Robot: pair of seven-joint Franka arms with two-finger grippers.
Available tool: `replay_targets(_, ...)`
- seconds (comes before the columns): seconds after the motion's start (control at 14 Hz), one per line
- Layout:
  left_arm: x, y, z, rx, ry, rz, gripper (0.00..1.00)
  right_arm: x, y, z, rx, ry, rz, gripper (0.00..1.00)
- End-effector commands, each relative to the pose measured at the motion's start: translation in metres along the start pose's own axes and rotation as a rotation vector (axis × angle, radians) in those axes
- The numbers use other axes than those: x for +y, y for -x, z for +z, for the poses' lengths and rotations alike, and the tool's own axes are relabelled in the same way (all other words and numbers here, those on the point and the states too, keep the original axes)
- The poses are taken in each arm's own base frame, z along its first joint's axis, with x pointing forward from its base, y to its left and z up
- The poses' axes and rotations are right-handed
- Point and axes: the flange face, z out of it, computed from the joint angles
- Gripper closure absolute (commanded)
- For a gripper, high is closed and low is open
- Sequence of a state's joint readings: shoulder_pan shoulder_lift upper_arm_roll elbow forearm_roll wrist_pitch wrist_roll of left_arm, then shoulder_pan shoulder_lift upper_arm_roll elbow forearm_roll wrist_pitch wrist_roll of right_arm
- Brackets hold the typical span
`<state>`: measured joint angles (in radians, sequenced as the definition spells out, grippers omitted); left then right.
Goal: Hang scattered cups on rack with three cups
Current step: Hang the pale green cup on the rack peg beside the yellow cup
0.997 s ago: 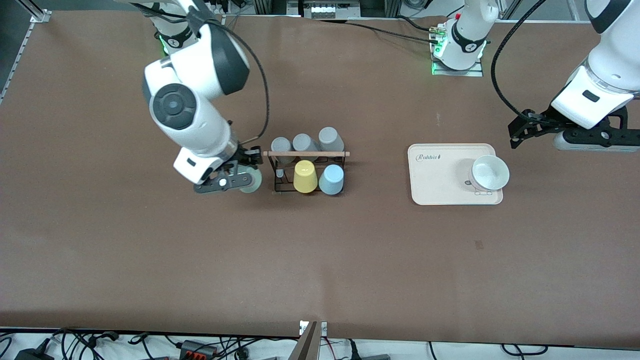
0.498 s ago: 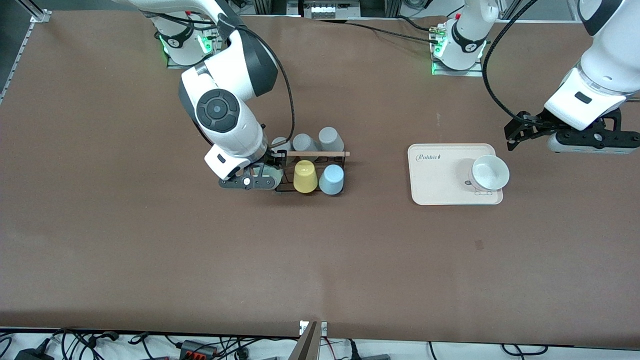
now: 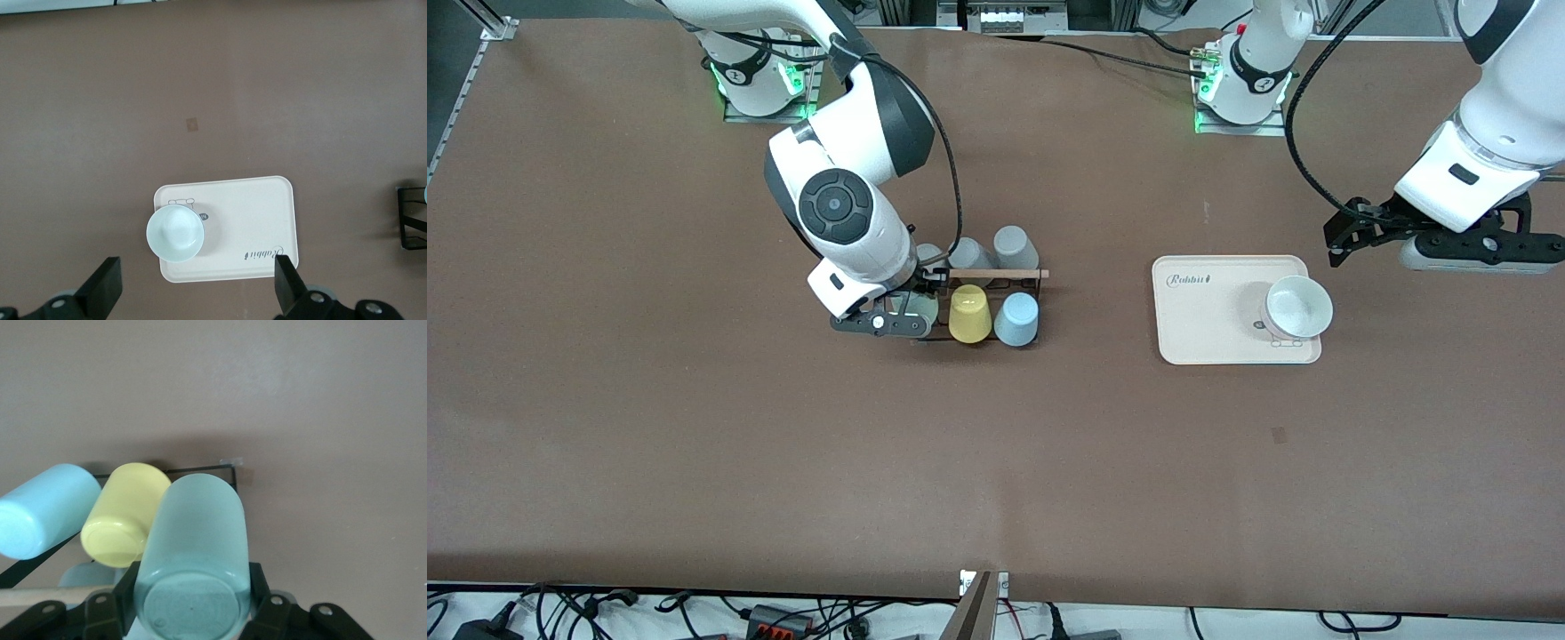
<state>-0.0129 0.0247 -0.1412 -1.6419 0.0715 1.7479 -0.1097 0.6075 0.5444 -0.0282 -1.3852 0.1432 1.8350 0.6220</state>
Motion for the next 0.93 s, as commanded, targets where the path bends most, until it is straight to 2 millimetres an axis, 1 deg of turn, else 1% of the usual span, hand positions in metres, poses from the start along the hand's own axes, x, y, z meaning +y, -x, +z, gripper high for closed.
replay_targets(0.0, -0.001, 0.001, -0.006, -0.023, -0.011, -0.002, 0.00, -0.007, -0.003, 0.003, -0.016, -0.019, 0.027, 0.73)
replay_targets(0.14, -0.002, 0.002, -0.007, -0.026, -0.006, -0.004, 0.00, -0.006, -0.004, 0.009, -0.022, -0.014, 0.027, 0.73)
replay_targets(0.28, -0.004, 0.003, -0.008, -0.031, 0.059, -0.017, 0.00, -0.005, -0.007, 0.016, -0.029, -0.007, 0.033, 0.73)
replay_targets(0.43, -0.001, 0.002, -0.007, -0.033, 0.059, -0.024, 0.00, -0.007, -0.010, 0.024, -0.033, -0.002, 0.032, 0.73)
replay_targets(0.85, -0.004, 0.002, -0.006, -0.035, 0.059, -0.032, 0.00, -0.007, -0.016, 0.045, -0.044, 0.008, 0.035, 0.73)
